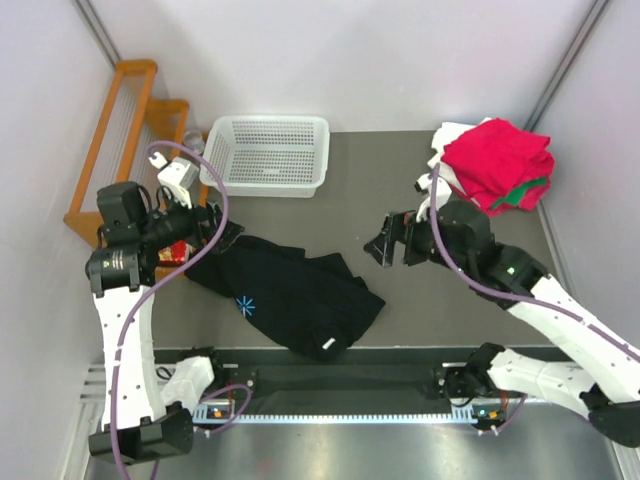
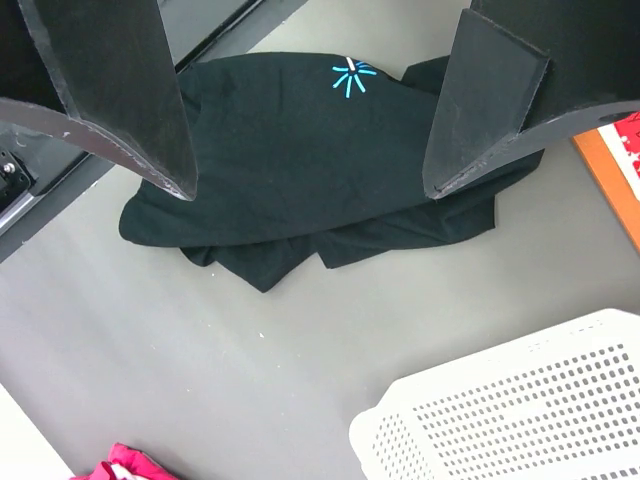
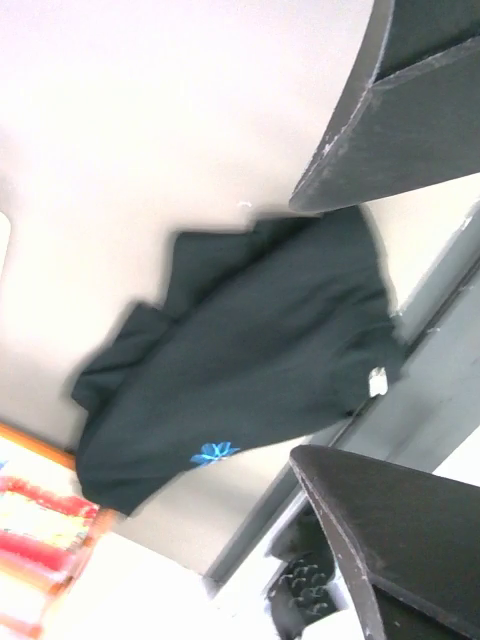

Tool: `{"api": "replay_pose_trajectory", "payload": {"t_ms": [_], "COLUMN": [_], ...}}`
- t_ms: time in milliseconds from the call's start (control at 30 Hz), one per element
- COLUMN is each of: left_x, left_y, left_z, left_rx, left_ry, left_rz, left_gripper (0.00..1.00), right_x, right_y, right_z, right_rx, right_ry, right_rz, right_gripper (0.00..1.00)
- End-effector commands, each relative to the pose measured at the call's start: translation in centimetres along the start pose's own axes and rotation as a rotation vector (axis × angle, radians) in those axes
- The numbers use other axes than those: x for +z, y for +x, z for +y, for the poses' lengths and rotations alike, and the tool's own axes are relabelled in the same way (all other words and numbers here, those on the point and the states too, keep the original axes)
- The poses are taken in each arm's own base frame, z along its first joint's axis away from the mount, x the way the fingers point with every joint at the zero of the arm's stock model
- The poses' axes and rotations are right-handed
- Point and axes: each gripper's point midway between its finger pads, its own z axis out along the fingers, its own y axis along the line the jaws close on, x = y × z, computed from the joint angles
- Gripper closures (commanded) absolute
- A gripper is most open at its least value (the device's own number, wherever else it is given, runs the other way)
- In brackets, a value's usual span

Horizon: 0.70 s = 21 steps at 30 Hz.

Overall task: Fold and stack the t-shirts
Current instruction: Flatten the tshirt out

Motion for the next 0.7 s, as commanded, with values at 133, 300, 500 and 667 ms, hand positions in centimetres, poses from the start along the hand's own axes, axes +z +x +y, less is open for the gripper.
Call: {"api": "replay_pose_trajectory", "payload": {"t_ms": [133,300,500,667], "left_x": [0.7,2.7,4.8,5.7], "left_y": [1.8,6.1,9.9,10.4], "left_z": [0.8,4.2,7.2,9.0], "left_rx": [-0.007,-0.051,-0.121,-0.135], "left_ry": [-0.02,-0.097,-0.148,-0.198], "left_rz": [0.019,0.109,0.203,0.213], "left_gripper": [0.01,0.01,0.03,0.03], "right_x": [5.3,4.8,4.8,5.1], "right_y": [9.8,9.7,12.4,14.8], "right_z": [-5.9,-6.8,-5.3,-4.3], "right_rx": [0.294,0.254,0.31,0.356], "right_ry": [-0.013,0.084,0.041,0.027], "right_rz": [0.325,0.313,0.354,0.418], "right_gripper": [0.0,0.01,0.0,0.03]}}
